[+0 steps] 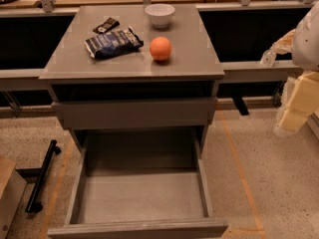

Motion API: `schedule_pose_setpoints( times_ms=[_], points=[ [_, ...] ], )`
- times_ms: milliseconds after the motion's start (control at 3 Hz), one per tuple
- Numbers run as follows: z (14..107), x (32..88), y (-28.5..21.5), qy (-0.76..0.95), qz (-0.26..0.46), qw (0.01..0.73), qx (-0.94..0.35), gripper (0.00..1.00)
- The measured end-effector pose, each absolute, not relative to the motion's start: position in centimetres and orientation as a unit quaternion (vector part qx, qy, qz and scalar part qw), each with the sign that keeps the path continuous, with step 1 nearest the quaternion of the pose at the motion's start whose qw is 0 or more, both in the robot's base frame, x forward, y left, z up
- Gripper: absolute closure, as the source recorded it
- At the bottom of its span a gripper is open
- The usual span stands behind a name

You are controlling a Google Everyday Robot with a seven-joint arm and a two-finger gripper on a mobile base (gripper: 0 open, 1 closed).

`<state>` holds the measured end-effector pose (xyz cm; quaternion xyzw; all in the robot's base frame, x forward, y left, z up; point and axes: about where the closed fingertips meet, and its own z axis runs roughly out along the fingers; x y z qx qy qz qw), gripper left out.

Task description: Place orange into middle drawer

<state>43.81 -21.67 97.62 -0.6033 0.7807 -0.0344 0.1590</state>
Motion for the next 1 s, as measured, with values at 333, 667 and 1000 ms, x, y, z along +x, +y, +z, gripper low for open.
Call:
schedule_pose_setpoints(
  times_ms=[333,667,1000],
  points=[
    [97.6,43.8,-21.7,0.781,-0.034,0.159,-0.603,0.0],
    [97.1,45.2,-19.9,0.771,-0.015,0.179,-0.61,0.0],
    [96.4,48.5,-16.9,0.754,0.013,0.213,-0.621,0.0]
  ],
)
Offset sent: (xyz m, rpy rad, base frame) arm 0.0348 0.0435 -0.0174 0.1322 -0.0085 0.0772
